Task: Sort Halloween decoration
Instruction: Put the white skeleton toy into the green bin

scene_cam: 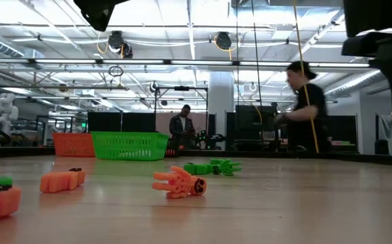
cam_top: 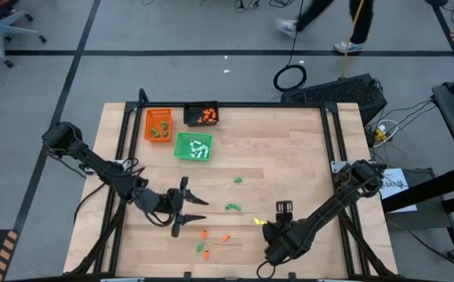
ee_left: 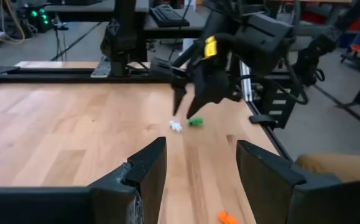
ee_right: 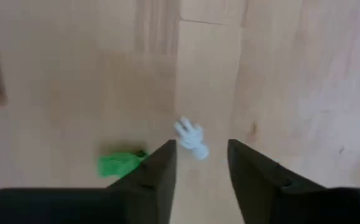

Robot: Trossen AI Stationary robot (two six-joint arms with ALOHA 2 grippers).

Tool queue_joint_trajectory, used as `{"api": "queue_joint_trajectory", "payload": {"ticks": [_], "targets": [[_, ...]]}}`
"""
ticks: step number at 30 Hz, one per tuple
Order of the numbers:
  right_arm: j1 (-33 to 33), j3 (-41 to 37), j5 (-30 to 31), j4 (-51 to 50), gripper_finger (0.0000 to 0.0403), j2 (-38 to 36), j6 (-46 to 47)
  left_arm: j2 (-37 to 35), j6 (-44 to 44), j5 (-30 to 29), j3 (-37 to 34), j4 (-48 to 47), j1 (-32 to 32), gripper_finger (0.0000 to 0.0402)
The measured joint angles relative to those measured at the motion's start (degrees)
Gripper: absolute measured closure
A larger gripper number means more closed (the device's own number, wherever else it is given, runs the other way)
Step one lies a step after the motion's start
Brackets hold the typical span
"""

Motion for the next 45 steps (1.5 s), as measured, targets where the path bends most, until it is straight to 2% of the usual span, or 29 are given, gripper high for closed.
{"api": "queue_joint_trajectory", "payload": {"ticks": [4, 7, 13, 27, 30, 40, 45], "targets": [[-0.88, -0.01, 0.28, -0.04, 0.0238, 0.00, -3.32, 0.00, 0.94, 0.01, 0.00, 0.15, -0.58, 0.0210], [-1.01, -0.02, 0.01, 0.03, 0.0229, 0.00, -4.69, 0.00, 0.96, 0.02, 0.00, 0.15, -0.82, 0.0210], [-0.36, -3.22, -3.06, 4.39, 0.0232, -0.11, -5.43, 0.00, 1.86, 0.02, 0.00, 0.13, -0.82, 0.0210], [-1.49, -12.23, -4.74, 13.74, 0.0236, -1.49, -7.29, 0.00, 4.66, -0.13, 0.00, 0.22, -0.76, 0.0210], [-1.85, -12.25, -5.10, 13.92, 0.0250, -1.42, -7.04, 0.00, 6.48, -0.24, 0.00, 0.22, -0.76, 0.0210], [-2.04, -12.33, -4.51, 14.10, 0.0359, -1.51, -6.87, 0.00, 8.33, -0.70, 0.00, 0.25, -0.65, 0.0210], [-2.06, -11.89, -4.35, 13.90, 0.0395, -1.43, -5.74, 0.00, 8.33, -0.83, 0.00, 0.24, -0.60, 0.0210]]}}
